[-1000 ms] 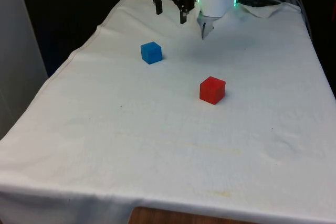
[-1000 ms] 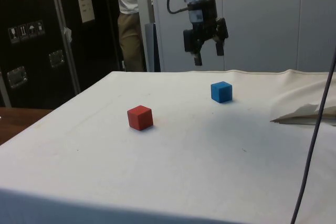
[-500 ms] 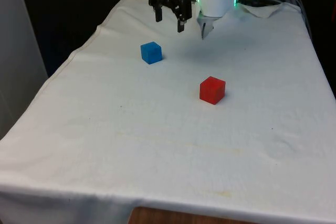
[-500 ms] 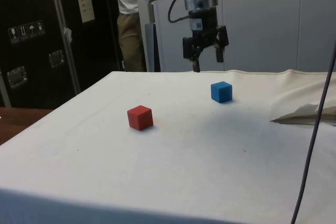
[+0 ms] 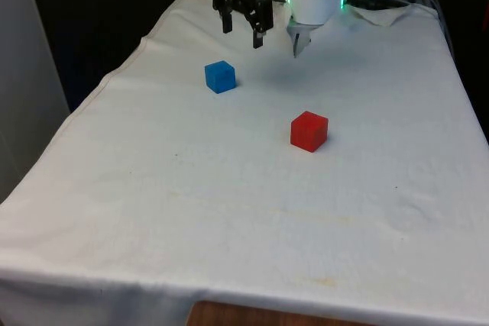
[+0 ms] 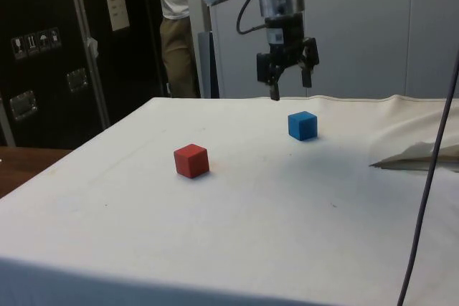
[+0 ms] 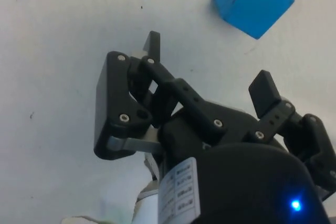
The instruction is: Stack the two cubes.
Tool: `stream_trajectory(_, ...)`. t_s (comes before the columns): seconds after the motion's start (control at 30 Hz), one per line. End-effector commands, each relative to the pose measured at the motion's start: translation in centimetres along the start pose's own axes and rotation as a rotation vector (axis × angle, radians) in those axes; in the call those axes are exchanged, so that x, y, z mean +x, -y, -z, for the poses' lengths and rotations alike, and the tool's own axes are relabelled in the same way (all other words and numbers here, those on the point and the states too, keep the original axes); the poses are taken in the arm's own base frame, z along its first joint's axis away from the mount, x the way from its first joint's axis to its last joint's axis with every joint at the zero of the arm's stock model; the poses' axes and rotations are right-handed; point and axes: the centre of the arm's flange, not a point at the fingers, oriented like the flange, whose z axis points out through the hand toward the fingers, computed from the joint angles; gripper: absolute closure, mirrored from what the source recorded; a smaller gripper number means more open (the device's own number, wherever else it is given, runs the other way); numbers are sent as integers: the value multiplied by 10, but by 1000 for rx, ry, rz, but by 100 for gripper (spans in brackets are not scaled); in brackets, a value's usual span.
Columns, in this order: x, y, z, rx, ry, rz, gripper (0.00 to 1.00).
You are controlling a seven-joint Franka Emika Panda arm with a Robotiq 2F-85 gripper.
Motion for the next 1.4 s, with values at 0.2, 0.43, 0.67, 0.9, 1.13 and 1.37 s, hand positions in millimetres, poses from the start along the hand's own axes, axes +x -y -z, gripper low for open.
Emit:
stream_trajectory(0.2,-2,-7,-9,25,-51,-16,0)
stream_trajectory(0.43,-5,-12,-18,42,-88,-29,0)
stream_trajectory(0.67,-7,-16,-21,48,-92,-31,0)
stream_trajectory(0.9,-4,-31,-31,33,-77,-42,0)
stream_trajectory(1.13,1,-41,-42,52,-55,-52,0)
stream_trajectory(1.37,8,-50,-54,57,-33,-65,0)
